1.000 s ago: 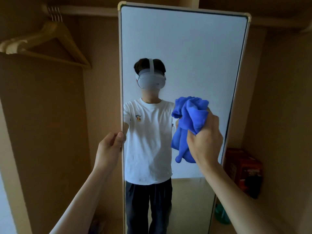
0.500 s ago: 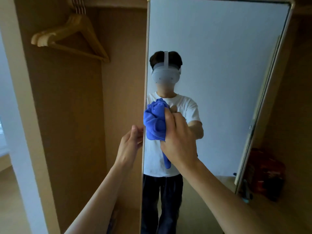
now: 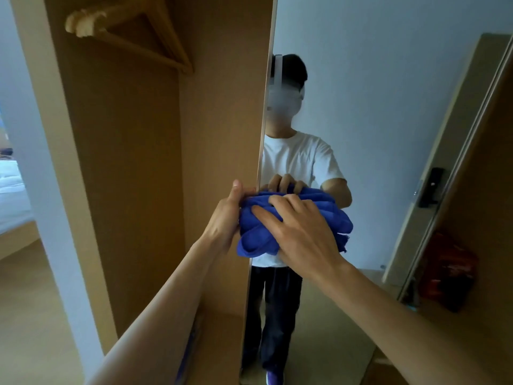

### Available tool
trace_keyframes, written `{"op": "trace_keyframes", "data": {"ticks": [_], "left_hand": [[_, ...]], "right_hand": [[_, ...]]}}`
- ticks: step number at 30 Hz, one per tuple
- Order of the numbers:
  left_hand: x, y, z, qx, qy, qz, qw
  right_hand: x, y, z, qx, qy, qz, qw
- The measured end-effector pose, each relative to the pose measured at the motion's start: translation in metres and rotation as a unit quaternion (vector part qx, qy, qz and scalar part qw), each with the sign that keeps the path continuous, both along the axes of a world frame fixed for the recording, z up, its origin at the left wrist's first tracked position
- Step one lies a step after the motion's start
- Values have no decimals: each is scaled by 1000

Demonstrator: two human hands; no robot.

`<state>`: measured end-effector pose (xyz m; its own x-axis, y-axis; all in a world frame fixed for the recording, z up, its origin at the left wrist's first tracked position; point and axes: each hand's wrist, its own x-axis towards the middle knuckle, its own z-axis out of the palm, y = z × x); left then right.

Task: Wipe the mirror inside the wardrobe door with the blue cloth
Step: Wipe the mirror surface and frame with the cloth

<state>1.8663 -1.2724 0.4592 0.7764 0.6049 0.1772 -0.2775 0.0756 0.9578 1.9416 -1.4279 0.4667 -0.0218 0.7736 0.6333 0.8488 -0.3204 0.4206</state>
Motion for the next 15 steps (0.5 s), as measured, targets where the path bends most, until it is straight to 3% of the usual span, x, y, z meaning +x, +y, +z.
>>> {"op": "trace_keyframes", "data": {"ticks": [6, 15], "left_hand": [[3, 1, -9, 89, 12, 36, 995], [1, 0, -25, 106, 9, 32, 994]], "right_hand": [[2, -2, -38, -18, 42, 0, 999], [1, -9, -104, -102, 81, -6, 991]]}}
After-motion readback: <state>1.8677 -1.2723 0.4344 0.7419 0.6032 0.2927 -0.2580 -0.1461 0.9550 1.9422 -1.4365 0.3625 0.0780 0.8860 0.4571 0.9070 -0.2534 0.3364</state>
